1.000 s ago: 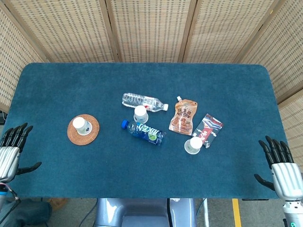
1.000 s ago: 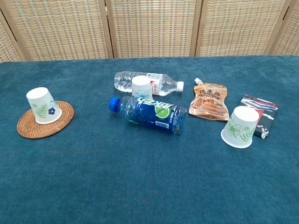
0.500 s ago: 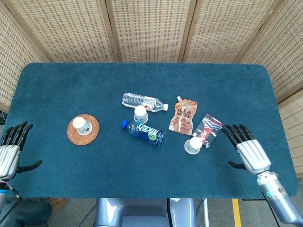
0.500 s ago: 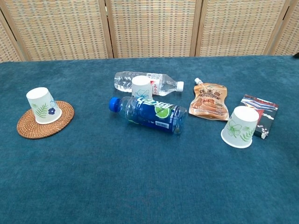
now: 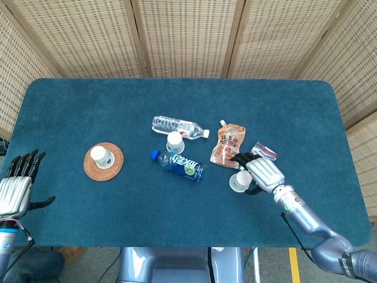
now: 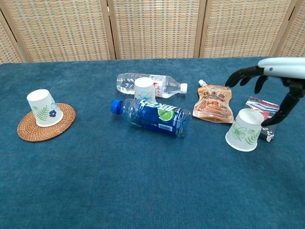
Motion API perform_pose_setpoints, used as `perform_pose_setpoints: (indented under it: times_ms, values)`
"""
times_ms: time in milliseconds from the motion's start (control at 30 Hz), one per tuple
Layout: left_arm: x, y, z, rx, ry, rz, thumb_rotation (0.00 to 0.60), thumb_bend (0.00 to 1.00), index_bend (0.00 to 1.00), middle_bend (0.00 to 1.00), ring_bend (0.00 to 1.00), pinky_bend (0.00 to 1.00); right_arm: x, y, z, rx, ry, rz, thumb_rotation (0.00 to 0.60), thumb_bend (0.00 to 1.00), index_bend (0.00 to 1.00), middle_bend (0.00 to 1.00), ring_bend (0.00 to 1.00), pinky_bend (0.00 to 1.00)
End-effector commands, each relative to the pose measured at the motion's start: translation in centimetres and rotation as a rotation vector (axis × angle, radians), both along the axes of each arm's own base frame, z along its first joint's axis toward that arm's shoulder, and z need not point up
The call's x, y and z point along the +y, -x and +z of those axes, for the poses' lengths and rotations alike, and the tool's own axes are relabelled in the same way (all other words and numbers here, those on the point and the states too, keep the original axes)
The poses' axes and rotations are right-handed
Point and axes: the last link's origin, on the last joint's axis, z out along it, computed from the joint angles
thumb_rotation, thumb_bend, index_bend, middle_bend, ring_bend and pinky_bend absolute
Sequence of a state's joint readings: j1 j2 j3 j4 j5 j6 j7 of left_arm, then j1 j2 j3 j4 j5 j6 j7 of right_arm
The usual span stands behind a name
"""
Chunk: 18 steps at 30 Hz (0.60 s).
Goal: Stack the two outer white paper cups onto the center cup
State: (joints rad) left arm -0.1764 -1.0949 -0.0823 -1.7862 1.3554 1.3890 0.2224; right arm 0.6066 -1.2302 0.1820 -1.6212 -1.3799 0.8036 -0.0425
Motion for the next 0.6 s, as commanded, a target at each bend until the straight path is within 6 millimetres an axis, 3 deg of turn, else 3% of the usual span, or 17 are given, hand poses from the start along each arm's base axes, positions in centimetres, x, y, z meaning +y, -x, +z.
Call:
perform_pose_setpoints:
  times_ms: [33,267,600]
  values:
    - [0.0,0.0,-0.1,0.001,0.0,0.0,0.6,0.0,0.0,0.0,0.0,0.0,-0.1,-0.2,-1.4,0.024,-0.031,-0.004,0.6,0.2,0.21,0.26,0.21,0.35]
    - [0.0,0.0,-0.2,0.0,0.013,0.006,0.6,0.0,0.0,0.0,0.0,0.0,-0.6,0.3,-2.5,0.052,-0.022,-0.03,0.6,0.2,0.27,0.33,0.28,0.35]
    - [-0.1,0.2,-0.4,0.011,0.026,0.008,0.6,0.0,0.0,0.0,0.0,0.0,-1.1,1.2,-2.7,0.098,0.021,-0.03,0.6,0.25,0.45,0.49,0.43,0.41]
